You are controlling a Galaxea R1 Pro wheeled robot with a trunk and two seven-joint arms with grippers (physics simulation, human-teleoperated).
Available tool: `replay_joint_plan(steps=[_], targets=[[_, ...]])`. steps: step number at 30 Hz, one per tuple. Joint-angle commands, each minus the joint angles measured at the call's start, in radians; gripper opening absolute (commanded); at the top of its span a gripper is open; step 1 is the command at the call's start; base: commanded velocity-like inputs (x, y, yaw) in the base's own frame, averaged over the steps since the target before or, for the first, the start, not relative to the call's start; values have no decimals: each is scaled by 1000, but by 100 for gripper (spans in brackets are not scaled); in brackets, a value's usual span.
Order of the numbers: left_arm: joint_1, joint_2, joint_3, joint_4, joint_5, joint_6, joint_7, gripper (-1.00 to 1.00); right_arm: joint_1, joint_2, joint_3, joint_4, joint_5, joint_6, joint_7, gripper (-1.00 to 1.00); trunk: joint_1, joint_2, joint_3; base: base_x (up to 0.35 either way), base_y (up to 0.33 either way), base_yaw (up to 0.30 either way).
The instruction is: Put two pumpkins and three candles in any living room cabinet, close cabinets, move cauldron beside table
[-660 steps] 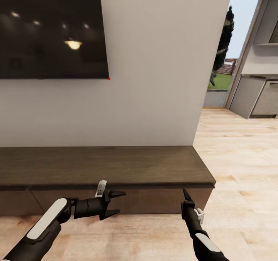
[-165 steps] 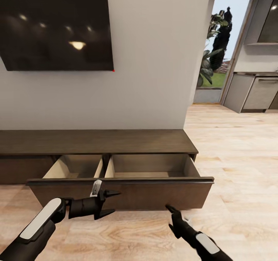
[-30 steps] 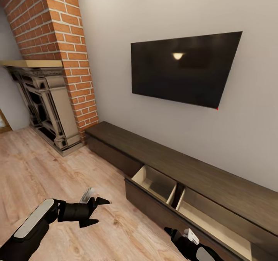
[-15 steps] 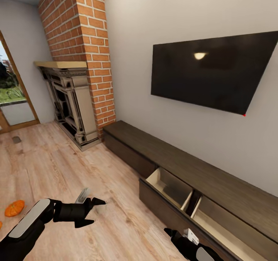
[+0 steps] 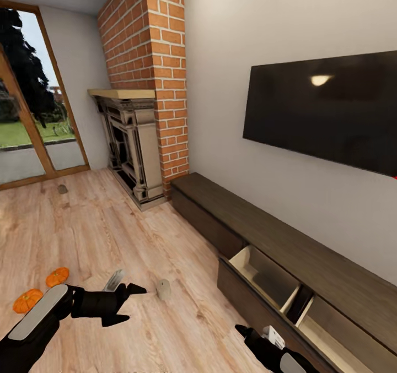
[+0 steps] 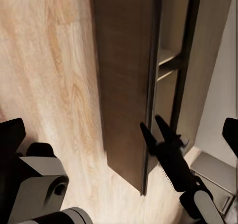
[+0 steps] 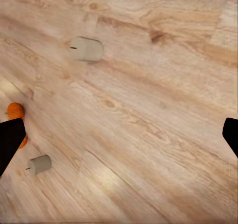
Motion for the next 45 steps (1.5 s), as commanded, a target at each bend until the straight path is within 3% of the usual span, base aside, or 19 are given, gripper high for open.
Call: replay_joint_plan(steps=[1,6,16,33,38,45], targets=[[-1,1,6,0,11,-1,7,100,0,-1,7,-1,-10,3,0,100,0,-1,-1,0,0,292],[-1,3,50,0,6,0,3,100,0,-1,7,-1,-10,3,0,100,0,-1,-1,0,0,292],[-1,6,60,0,5,0,1,100,0,-1,7,-1,59,-43,-5,100,0,-1,-1,0,0,292],[-1,6,62,26,4,-1,3,100,0,-1,7,-1,62,-47,-5,100,0,-1,-1,0,0,293],[-1,5,104,41,4,-1,0,100,0,0,7,-1,62,-47,-5,100,0,-1,-1,0,0,293],[-1,5,115,45,-8,-1,3,100,0,0,7,0,62,-48,-6,100,0,-1,-1,12,0,293]])
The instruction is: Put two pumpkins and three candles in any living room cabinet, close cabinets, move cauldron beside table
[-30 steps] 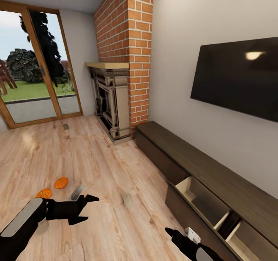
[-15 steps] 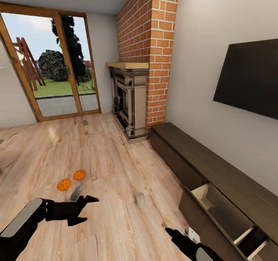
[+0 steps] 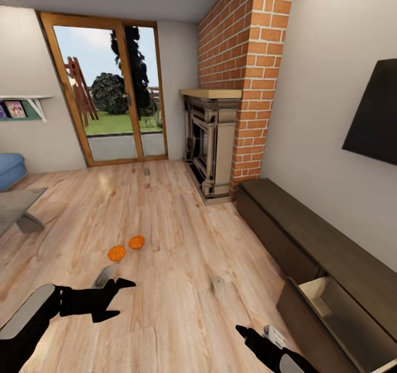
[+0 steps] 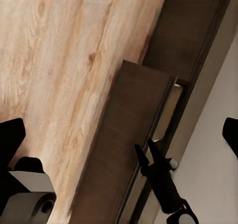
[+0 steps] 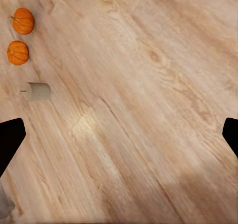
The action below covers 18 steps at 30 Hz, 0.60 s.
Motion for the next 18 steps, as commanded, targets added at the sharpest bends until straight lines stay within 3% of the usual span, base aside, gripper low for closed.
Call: replay_joint_plan(steps=[1,6,13,18], targets=[[-1,0,-1,0,-5,-1,9,100,0,-1,7,-1,-10,4,1,100,0,-1,-1,110,0,293],[-1,-1,0,0,-52,-1,6,100,0,-1,7,-1,-10,3,0,100,0,-1,-1,224,0,293],[-1,-2,0,0,-58,-1,5,100,0,-1,7,-1,-10,4,1,100,0,-1,-1,318,0,288],[-1,-3,0,0,-58,-1,5,100,0,-1,7,-2,-11,4,7,100,0,-1,-1,328,0,79]])
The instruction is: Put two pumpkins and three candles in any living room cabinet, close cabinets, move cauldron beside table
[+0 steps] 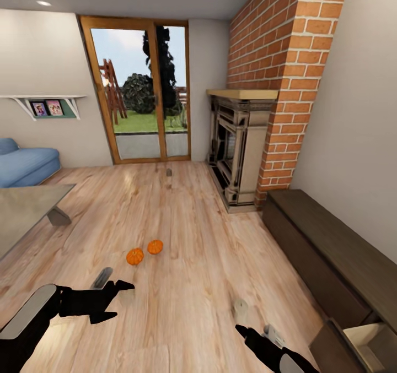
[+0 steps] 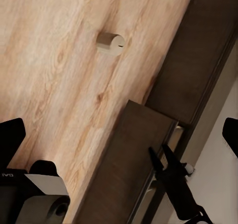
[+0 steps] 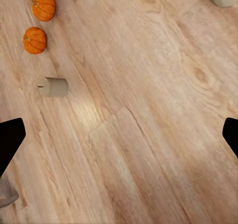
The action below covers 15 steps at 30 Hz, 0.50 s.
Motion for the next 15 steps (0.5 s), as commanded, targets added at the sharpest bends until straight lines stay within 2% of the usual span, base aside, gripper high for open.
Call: replay_joint_plan(steps=[1,10,15], targets=[[-1,1,-2,-1,10,-1,10,100,0,-1,7,-1,-10,4,1,100,1,0,-1,330,0,15],[-1,1,-2,-1,11,-1,10,100,-1,-1,7,-1,-12,5,0,100,1,0,-1,332,2,2],[-1,0,-2,-1,10,-1,10,100,0,-1,7,-1,-12,6,-1,100,1,0,-1,311,95,0]])
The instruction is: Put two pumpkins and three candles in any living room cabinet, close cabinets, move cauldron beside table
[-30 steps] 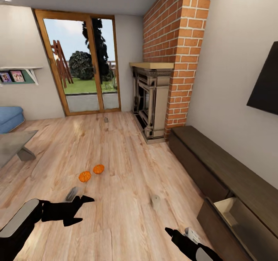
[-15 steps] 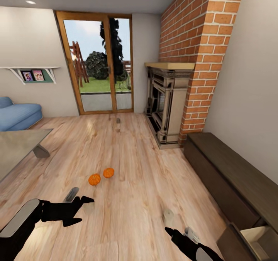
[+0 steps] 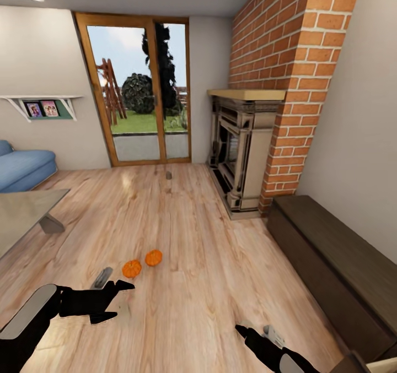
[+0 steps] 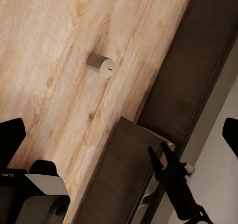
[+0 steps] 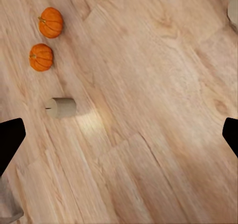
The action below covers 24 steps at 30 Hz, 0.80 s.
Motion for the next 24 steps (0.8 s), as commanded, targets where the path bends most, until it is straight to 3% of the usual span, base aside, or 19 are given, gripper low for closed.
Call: replay_joint_plan(steps=[1,15,24], targets=[[-1,1,-2,0,11,-1,9,100,0,-1,7,-1,-10,4,-1,100,0,-1,-1,224,204,0],[-1,0,-2,0,11,-1,9,100,0,-1,7,-1,-10,2,7,100,0,-1,-1,180,238,7],[-1,-1,-2,0,10,-1,8,100,-1,-1,6,-1,-9,1,6,100,0,-1,-1,149,180,227]])
